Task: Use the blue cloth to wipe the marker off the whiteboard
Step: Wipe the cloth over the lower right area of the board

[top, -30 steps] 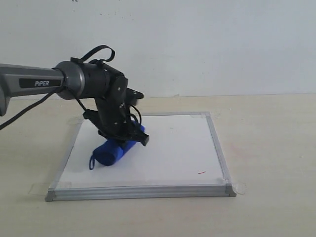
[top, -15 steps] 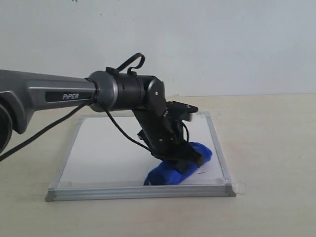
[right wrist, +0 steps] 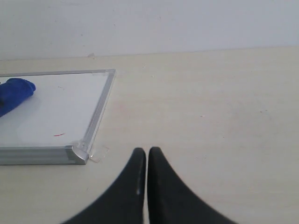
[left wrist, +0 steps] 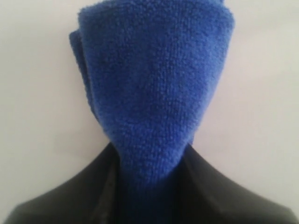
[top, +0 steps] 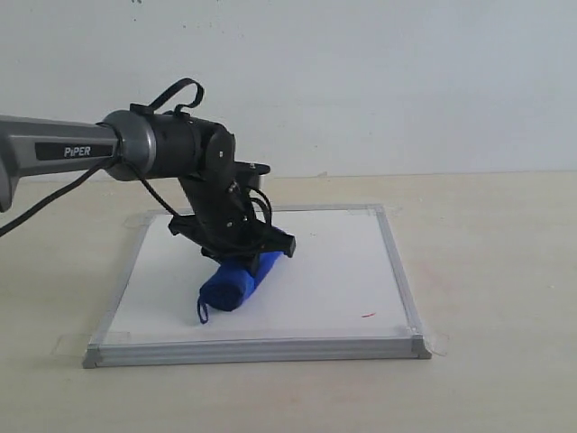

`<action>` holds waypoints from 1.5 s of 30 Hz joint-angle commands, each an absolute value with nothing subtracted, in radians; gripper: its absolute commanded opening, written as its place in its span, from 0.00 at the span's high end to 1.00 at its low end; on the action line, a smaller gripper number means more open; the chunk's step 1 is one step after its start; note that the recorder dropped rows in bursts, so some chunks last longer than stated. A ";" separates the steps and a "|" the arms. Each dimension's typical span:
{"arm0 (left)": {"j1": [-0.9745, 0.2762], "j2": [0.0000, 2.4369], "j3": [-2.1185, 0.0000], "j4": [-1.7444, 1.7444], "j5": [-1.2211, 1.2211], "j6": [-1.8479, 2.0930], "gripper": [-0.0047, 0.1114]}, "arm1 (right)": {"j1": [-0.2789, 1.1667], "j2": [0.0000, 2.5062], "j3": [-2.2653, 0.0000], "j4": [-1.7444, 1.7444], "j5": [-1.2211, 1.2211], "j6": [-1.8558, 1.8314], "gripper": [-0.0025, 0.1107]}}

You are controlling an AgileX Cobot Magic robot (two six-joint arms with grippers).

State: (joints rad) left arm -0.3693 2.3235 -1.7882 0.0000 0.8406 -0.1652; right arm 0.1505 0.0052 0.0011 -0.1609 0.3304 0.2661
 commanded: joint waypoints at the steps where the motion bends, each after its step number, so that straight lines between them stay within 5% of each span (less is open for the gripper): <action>1: -0.460 2.334 -1.780 -0.086 0.853 -0.118 0.93 | 0.149 0.000 0.000 -0.162 0.322 0.260 0.97; 28: -0.626 2.334 -1.820 -0.639 0.633 0.188 0.93 | 0.149 0.000 0.000 -0.162 0.324 0.262 0.97; 38: -0.590 2.334 -1.903 -0.506 0.736 0.192 0.93 | 0.149 0.000 0.000 -0.162 0.324 0.262 0.97; 45: -0.588 2.329 -1.933 -0.079 0.825 0.057 0.93 | 0.149 0.000 0.000 -0.162 0.324 0.262 0.97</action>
